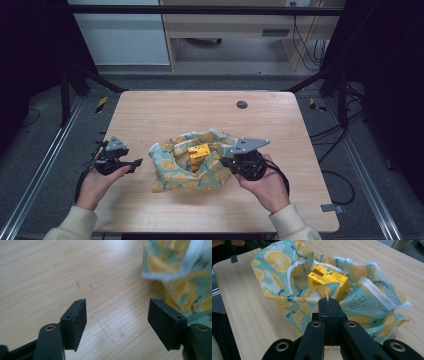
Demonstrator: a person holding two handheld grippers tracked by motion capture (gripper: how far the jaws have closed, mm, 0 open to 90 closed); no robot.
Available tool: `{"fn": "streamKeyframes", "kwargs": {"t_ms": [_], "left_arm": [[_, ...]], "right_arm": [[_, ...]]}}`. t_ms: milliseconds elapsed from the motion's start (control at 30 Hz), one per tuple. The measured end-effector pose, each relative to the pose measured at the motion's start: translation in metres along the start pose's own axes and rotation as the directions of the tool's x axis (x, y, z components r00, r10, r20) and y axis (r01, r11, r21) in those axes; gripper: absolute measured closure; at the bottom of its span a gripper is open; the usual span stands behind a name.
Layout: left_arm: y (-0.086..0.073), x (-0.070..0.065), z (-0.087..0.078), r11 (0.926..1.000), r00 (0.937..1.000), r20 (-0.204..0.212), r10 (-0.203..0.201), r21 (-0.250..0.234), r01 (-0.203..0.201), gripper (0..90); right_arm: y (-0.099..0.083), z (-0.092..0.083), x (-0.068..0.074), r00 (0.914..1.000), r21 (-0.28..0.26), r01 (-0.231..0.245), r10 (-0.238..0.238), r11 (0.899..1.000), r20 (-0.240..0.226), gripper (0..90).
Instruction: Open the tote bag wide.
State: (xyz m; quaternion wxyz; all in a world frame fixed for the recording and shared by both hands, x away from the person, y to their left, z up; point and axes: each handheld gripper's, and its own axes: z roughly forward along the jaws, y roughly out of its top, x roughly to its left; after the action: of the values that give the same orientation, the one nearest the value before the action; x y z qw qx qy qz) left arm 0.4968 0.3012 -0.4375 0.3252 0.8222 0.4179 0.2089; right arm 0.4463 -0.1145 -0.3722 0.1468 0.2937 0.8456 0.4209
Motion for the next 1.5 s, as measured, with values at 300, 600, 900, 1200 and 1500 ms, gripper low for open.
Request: {"fn": "streamKeyframes", "kwargs": {"t_ms": [300,600,900,1200,1500], "left_arm": [[0.054,-0.009,-0.015,0.9975,0.9968,0.037,0.071,0.003,-0.071,36.4],[0.09,-0.028,-0.013,0.9921,0.9873,0.101,0.123,0.012,-0.125,38.1],[0.108,-0.059,0.01,0.9781,0.9724,0.141,0.186,0.067,-0.197,32.7],[0.115,-0.072,0.029,0.9401,0.9553,0.169,0.243,0.202,-0.275,32.2],[0.112,-0.08,0.044,0.8951,0.9408,0.19,0.281,0.302,-0.328,31.7]], "right_arm": [[-0.004,0.008,-0.001,1.0,0.006,-0.001,0.001,1.0,0.005,90.0],[-0.003,0.01,0.001,1.0,0.009,0.005,-0.005,1.0,0.003,90.0],[-0.004,0.011,0.004,1.0,0.006,0.007,-0.007,1.0,0.002,90.0],[-0.009,0.011,0.004,1.0,0.005,0.0,0.0,1.0,-0.004,90.0],[-0.012,0.01,0.003,1.0,0.007,-0.005,0.005,1.0,-0.008,90.0]]}}
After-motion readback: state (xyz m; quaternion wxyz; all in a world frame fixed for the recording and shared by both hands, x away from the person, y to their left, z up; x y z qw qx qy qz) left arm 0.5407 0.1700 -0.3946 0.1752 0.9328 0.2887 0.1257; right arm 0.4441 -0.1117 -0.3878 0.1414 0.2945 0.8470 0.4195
